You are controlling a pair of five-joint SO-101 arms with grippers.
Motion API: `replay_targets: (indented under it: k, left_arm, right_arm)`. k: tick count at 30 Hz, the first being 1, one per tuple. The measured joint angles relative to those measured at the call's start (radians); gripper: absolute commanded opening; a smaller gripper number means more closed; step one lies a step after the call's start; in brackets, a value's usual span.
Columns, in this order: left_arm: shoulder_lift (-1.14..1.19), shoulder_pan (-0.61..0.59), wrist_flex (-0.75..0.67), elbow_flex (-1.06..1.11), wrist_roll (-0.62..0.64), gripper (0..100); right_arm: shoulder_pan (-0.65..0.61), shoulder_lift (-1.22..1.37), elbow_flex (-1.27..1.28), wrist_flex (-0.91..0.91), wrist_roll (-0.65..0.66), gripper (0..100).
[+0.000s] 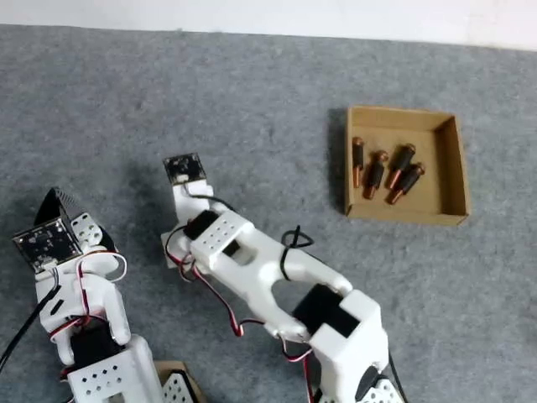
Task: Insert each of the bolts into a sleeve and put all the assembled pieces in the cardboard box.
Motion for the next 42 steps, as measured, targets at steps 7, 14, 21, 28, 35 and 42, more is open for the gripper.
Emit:
replay_targets:
  k: [7,14,21,28,35,42]
  left_arm:
    - [0.000,0.000,0.000,0.000,0.000,1]
    - [0.000,0.000,0.000,0.000,0.000,1]
    - [0.000,0.000,0.000,0.000,0.000,1]
    - [0.000,0.003,0.006,0.000,0.000,1]
    - [0.000,0.009,0.006,0.000,0.000,1]
    - [0.000,0.031,0.021,0.000,0.002,1]
  right_arm:
    - [0.069,0.000,-0.002,0.012,-0.006,12.4]
    - [0.086,0.000,-0.002,0.012,-0.006,0.3]
    - [0.091,0.002,-0.002,0.012,-0.006,0.5]
    - [0.127,-0.026,-0.069,0.109,0.071,0.5]
    - [0.247,-0.293,-0.221,0.232,0.152,0.5]
    - [0.436,-0.557,-0.183,0.262,0.206,0.5]
